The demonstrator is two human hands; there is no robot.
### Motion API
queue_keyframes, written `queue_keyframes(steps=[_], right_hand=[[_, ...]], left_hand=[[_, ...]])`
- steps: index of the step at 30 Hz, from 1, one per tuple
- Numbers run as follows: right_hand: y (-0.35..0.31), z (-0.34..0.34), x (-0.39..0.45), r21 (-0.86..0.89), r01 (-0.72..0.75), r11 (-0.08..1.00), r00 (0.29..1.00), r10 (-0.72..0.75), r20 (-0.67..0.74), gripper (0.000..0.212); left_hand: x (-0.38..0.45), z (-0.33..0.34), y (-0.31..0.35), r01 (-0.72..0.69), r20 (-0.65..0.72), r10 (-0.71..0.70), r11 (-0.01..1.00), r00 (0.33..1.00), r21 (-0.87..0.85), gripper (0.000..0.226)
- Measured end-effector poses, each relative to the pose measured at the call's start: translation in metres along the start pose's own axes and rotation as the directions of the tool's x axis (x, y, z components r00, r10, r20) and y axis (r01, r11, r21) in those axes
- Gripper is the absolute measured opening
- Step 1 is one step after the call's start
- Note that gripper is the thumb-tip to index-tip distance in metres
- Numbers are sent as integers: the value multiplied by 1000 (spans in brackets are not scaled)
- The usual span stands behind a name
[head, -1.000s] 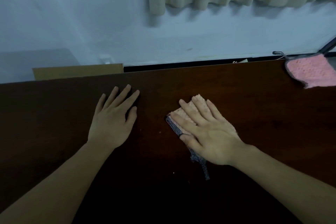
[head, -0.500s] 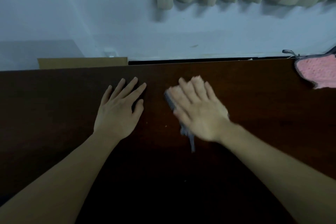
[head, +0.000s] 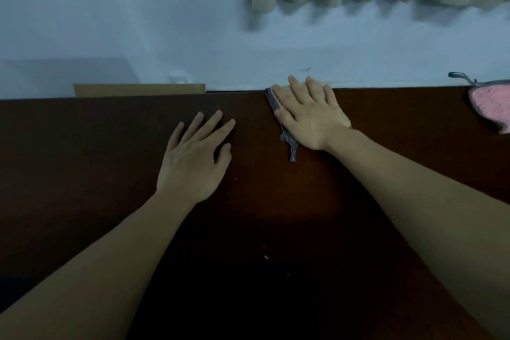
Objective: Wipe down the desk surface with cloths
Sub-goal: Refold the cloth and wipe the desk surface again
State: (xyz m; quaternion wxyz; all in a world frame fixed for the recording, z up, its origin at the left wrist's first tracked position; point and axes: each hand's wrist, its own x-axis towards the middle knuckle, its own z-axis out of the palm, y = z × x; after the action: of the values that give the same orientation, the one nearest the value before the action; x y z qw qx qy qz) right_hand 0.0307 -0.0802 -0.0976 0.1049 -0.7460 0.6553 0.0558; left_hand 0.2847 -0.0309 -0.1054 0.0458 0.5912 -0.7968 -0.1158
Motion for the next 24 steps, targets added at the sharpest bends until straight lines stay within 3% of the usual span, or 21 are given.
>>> queue_keyframes(steps=[4,10,12,20,24], right_hand=[[-24,4,-18,-20,7,1000,1000,-7,10,60],[-55,25,-123,-15,279,960,959,-277,60,62],[-50,26,-126,-32,305,952,950,-302,73,62],[-41,1,0,-23,48,999,999,-48,15,60],[-69,2,-2,-13,37,999,999,-36,22,61]], left_hand=[[-1,2,0,6,-17,-6,1000,1000,-6,57],[-7,-4,-4,27,-80,-32,997,996,-67,60],[-11,-11,-10,46,-66,-51,996,997,-73,58],[-38,-25,-69,77,7,-77,997,997,-14,56],[-45,-16,-73,98,-11,-99,994,995,-45,62]])
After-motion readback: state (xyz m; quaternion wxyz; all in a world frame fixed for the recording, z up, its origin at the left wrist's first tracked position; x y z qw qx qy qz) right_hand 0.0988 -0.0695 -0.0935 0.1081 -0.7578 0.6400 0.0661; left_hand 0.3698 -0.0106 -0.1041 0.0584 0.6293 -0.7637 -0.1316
